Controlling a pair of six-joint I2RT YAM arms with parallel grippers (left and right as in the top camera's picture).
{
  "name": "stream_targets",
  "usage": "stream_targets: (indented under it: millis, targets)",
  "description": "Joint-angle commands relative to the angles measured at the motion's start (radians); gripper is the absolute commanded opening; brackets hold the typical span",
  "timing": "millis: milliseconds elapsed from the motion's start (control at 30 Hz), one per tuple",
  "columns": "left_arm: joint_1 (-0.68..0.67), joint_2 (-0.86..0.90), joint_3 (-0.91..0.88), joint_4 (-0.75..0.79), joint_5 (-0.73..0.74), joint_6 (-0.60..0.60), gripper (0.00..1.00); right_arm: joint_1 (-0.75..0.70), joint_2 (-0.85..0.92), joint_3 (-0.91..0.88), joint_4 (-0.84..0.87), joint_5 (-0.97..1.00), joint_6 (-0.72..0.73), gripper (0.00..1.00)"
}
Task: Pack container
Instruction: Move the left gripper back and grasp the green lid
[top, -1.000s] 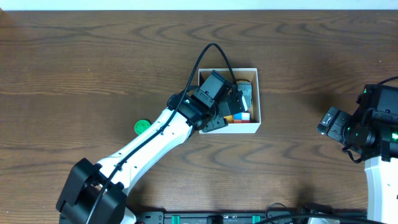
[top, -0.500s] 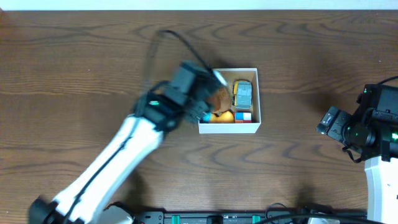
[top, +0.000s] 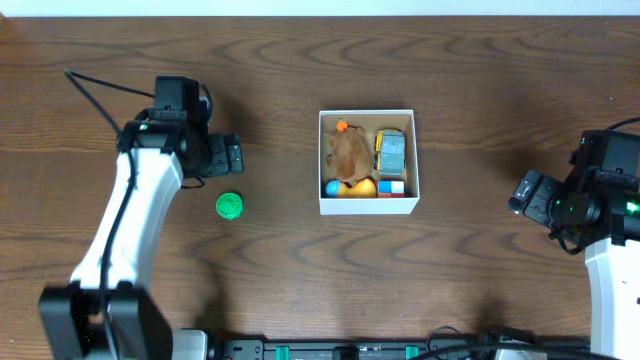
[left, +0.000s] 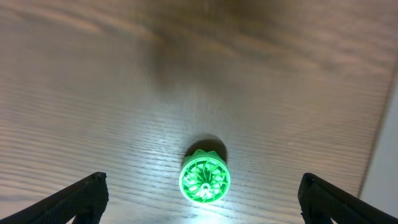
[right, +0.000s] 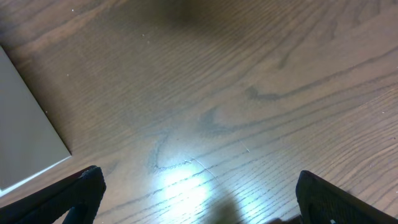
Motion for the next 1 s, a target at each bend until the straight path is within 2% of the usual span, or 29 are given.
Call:
stream_targets:
  millis: [0, 300, 667, 967]
  targets:
    - [0.003, 0.095, -0.016, -0.009, 0.033, -0.042, 0.98, -0.006, 0.001, -0.002, -0.002, -0.004, -0.015, 0.99]
    - [0.002, 0.267, -0.016, -0.048, 0.051, -0.045, 0.97, -0.006, 0.001, -0.002, -0.003, -0.003, -0.014, 0.99]
    - [0.002, 0.274, -0.039, -0.076, 0.051, -0.072, 0.97, -0.006, 0.001, -0.002, -0.004, -0.003, -0.015, 0.99]
    - [0.002, 0.274, -0.114, 0.009, 0.05, -0.071, 0.97, -0.006, 0.001, -0.002, -0.005, -0.004, -0.015, 0.99]
